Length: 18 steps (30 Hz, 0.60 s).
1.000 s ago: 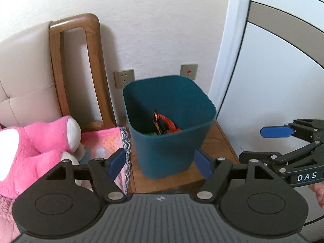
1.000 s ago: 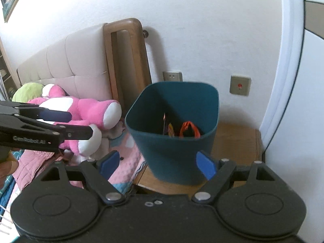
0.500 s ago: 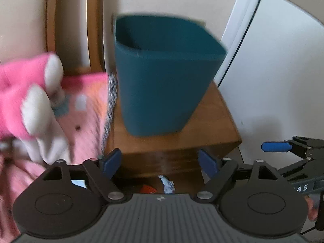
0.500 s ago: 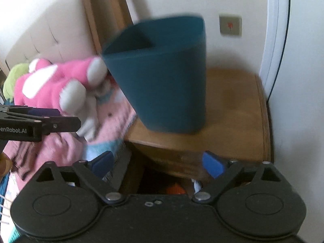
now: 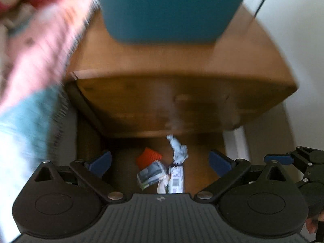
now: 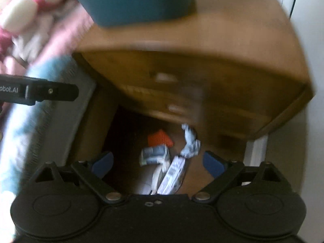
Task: Collect trash
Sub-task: 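Lower both open tools toward the wrappers under the nightstand, then close left tool on grey snack wrapper while right tool grasps white biscuit wrapper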
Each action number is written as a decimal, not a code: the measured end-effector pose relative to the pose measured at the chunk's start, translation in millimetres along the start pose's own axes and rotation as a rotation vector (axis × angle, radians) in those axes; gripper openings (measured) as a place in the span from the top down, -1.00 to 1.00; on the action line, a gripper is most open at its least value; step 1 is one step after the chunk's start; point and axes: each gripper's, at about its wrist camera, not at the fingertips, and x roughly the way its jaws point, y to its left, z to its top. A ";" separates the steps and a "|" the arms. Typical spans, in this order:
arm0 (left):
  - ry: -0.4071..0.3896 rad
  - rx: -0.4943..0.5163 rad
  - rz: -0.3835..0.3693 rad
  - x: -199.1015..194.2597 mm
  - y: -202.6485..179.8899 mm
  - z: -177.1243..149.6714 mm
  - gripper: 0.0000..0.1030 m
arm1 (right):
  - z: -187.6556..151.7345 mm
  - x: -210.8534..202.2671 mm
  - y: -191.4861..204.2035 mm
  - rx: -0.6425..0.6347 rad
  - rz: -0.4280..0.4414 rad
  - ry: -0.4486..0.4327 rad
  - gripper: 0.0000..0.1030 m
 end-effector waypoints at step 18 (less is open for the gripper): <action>0.290 0.258 0.085 290.3 -11.1 -105.0 -1.00 | -105.4 263.2 -54.0 0.007 0.026 0.218 -0.71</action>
